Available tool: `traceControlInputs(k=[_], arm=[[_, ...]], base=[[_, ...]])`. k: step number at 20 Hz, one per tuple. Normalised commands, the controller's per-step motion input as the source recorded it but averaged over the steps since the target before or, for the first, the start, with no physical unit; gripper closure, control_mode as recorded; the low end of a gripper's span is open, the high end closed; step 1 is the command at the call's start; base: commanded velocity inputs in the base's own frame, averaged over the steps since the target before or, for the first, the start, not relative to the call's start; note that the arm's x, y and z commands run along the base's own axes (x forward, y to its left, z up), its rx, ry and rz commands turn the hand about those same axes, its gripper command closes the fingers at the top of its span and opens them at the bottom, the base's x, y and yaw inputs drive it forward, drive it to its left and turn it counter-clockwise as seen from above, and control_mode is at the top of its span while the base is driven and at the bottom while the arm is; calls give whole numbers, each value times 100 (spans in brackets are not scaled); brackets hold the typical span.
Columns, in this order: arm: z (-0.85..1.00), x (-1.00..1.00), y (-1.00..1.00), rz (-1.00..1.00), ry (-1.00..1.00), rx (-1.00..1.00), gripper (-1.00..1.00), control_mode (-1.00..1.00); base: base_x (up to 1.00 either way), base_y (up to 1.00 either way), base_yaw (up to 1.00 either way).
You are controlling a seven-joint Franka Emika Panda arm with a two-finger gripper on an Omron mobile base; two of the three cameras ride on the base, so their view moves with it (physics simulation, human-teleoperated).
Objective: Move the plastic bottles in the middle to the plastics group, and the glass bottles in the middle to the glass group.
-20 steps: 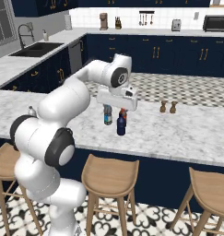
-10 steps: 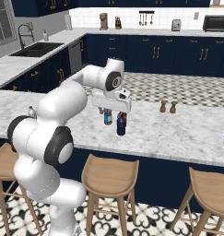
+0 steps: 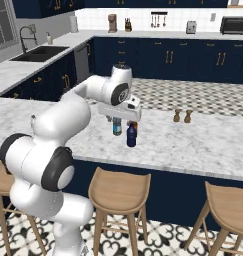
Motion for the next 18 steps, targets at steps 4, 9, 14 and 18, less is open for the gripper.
traceControlInputs(k=[4,9,14,18], arm=[[-3,20,0,0,-12,0,-100,-100],[-3,41,0,-5,-4,0,-100,-100],[0,29,-1,-11,-5,0,-100,-100],[-5,19,-9,-17,-1,0,-100,-100]], base=[[0,0,0],[0,0,0],[0,0,0],[0,0,0]])
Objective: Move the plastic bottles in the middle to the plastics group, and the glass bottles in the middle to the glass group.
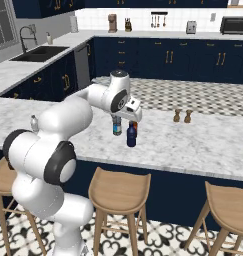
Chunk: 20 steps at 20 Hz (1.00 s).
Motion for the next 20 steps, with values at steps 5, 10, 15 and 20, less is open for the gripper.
traceControlInputs(k=[5,10,15,20], arm=[[-17,15,-9,-17,0,0,-100,-100],[-30,21,-3,-3,0,0,-100,-100],[-17,2,-5,1,0,0,-100,-100],[-12,0,-20,8,0,0,-100,-100]], base=[[0,0,0],[0,0,0],[0,0,0],[0,0,0]])
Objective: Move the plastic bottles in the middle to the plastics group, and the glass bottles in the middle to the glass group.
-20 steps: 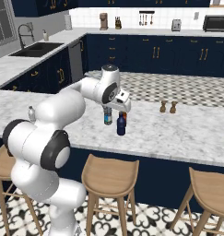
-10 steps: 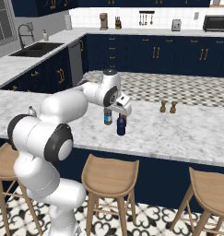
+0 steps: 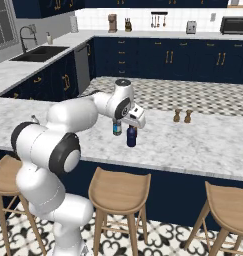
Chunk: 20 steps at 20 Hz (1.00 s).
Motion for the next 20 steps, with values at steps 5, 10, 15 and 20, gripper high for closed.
traceControlInputs(k=[5,10,15,20], arm=[[-9,3,-11,9,0,0,-100,-100],[-8,34,0,4,0,0,-100,-100],[-1,27,0,4,0,0,-100,-100],[-4,15,0,4,0,0,-100,-100]], base=[[0,0,0],[0,0,0],[0,0,0],[0,0,0]])
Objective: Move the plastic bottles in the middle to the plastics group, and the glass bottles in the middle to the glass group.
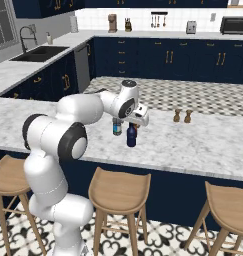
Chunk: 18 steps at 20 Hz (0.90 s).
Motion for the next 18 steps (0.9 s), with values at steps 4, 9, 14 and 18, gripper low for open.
traceControlInputs(k=[4,9,14,18], arm=[[-8,0,0,2,0,0,-100,-100],[-24,10,0,1,0,0,-100,-100],[-19,13,0,1,0,0,-100,-100],[-19,5,0,2,0,0,-100,-100]], base=[[0,0,0],[0,0,0],[0,0,0],[0,0,0]])
